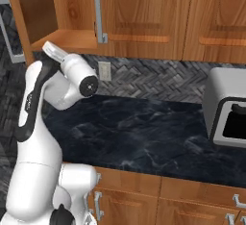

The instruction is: The dining table condiment station is running low on ketchup. Refill the condiment station by opening the cabinet and taking the ketchup from the cabinet and placing it on the dining table.

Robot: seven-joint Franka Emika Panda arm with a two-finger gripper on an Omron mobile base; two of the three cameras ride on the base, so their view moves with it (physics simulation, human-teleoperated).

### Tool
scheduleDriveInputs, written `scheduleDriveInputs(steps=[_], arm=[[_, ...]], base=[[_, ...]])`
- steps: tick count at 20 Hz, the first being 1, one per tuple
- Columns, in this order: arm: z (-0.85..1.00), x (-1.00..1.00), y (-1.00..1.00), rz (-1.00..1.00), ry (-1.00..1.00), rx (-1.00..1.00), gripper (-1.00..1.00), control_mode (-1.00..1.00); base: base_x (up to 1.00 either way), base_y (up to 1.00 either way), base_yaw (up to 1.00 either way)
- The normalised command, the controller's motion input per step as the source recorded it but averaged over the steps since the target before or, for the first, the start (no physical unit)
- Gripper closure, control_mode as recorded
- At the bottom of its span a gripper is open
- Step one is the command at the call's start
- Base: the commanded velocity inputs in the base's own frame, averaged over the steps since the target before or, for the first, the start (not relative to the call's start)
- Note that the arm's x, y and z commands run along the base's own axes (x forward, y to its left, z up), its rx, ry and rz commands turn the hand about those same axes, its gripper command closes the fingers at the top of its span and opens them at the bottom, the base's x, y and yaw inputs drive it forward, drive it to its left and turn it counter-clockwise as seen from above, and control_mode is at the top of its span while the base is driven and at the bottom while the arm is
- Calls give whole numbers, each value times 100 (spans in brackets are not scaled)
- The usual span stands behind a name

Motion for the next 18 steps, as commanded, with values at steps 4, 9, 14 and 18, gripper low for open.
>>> scheduleDriveInputs(steps=[4,9,14,18], arm=[[9,-1,92,13,9,-4,-100,-100],[16,-57,60,20,-3,-3,-100,-100],[16,-70,54,20,-8,-3,-100,-100],[2,-31,63,6,-7,-8,-100,-100]], base=[[0,0,0],[0,0,0],[0,0,0],[0,0,0]])
